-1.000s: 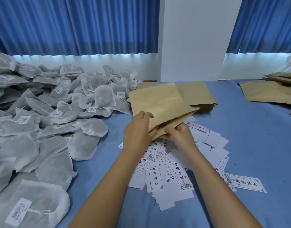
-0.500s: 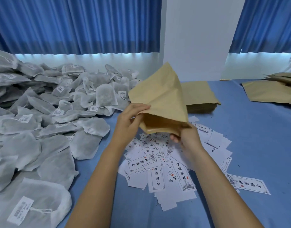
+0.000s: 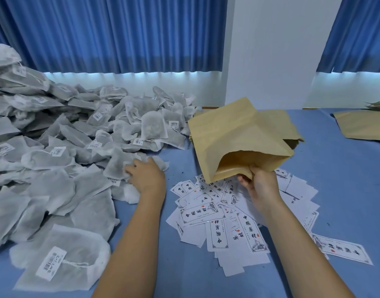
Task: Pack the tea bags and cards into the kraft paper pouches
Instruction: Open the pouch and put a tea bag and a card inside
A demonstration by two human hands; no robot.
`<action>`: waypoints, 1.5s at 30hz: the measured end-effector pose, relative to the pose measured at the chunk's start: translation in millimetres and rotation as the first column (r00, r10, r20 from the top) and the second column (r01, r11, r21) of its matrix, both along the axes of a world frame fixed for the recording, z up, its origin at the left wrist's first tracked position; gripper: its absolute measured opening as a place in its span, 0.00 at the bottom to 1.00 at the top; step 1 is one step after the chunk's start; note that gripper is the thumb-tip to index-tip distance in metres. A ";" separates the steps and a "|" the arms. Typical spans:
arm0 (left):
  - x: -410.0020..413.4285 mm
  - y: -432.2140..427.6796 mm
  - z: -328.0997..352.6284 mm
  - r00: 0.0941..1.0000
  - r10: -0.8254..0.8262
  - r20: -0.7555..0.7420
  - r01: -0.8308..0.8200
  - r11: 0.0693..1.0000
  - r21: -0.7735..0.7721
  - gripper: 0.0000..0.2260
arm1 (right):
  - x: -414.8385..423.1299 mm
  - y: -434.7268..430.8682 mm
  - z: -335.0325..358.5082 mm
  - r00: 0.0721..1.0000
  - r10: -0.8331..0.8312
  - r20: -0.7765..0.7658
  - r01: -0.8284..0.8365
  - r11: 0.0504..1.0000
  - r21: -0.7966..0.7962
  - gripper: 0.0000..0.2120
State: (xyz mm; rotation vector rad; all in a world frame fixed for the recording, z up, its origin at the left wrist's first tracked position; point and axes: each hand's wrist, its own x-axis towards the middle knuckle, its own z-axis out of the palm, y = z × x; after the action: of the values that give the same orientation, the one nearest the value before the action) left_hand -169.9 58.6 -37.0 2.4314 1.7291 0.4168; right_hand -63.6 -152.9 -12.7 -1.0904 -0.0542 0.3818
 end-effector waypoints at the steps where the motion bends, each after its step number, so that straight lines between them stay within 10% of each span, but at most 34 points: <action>1: 1.9 -4.4 -1.6 0.995 -0.086 0.049 0.086 0.996 0.007 0.23 | 0.1 0.2 -0.1 1.000 0.003 0.006 -0.003 1.000 0.000 0.09; 4: 8.2 -17.6 3.2 0.872 -0.341 0.351 0.313 0.940 0.137 0.22 | 0.0 1.0 0.1 1.000 0.016 0.022 -0.016 1.000 0.007 0.10; 9: 3.8 -42.7 28.9 0.314 -0.471 0.824 0.352 0.864 0.360 0.16 | 2.2 1.0 -2.1 0.999 0.007 0.051 -0.009 1.000 0.028 0.10; 13: -11.5 -37.7 49.1 -0.038 0.188 0.981 0.690 0.716 -0.110 0.05 | 7.2 5.4 -4.1 0.997 0.004 0.077 -0.001 0.999 -0.035 0.07; 15: -19.6 -37.5 50.3 0.037 0.367 0.930 0.765 0.588 -0.262 0.08 | 8.8 9.5 -6.6 0.997 0.023 0.077 -0.019 0.999 -0.051 0.06; 19: -13.4 -64.2 44.5 0.248 0.092 0.964 0.811 0.524 -0.258 0.10 | 8.4 14.9 -11.8 0.996 0.069 0.060 -0.063 0.993 -0.102 0.05; 22: 1.0 -94.0 50.6 0.074 -0.244 0.967 0.937 0.349 0.016 0.15 | 6.8 15.3 -15.0 0.984 0.127 0.125 -0.108 0.983 -0.145 0.04; 25: 13.9 -107.6 41.2 -0.035 -0.548 0.836 0.800 0.485 0.352 0.17 | 2.8 15.5 -16.0 0.974 0.188 0.126 -0.170 0.975 -0.140 0.06; 30: 27.8 -100.6 30.5 0.254 -0.925 0.283 0.675 0.379 0.632 0.17 | 6.4 16.3 -20.1 0.974 0.149 0.169 -0.112 0.971 -0.210 0.10; 34: 29.8 -102.8 29.8 0.428 -0.894 0.134 0.651 0.408 0.640 0.21 | 5.6 18.1 -19.8 0.972 0.158 0.173 -0.137 0.982 -0.126 0.15; 38: 38.6 -115.5 35.9 0.795 -0.587 0.154 0.467 0.754 0.463 0.11 | 2.6 16.2 -20.8 0.904 0.189 0.384 -0.050 0.938 -0.344 0.31; 40: 50.5 -117.2 46.8 0.778 -0.505 0.373 0.434 0.862 0.262 0.08 | 1.0 18.0 -22.2 0.870 0.263 0.418 -0.073 0.905 -0.418 0.32; 45: 88.0 -116.5 85.0 0.605 -0.086 0.792 0.533 0.783 -0.322 0.15 | -14.4 24.2 -13.0 0.903 0.337 0.266 -0.277 0.930 -0.240 0.04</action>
State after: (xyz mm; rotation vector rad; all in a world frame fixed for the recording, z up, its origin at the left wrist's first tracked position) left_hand -82.0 -58.0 48.0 1.7079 0.8432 0.6559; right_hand -78.0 -128.7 -25.7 -1.3355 -0.4776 0.5092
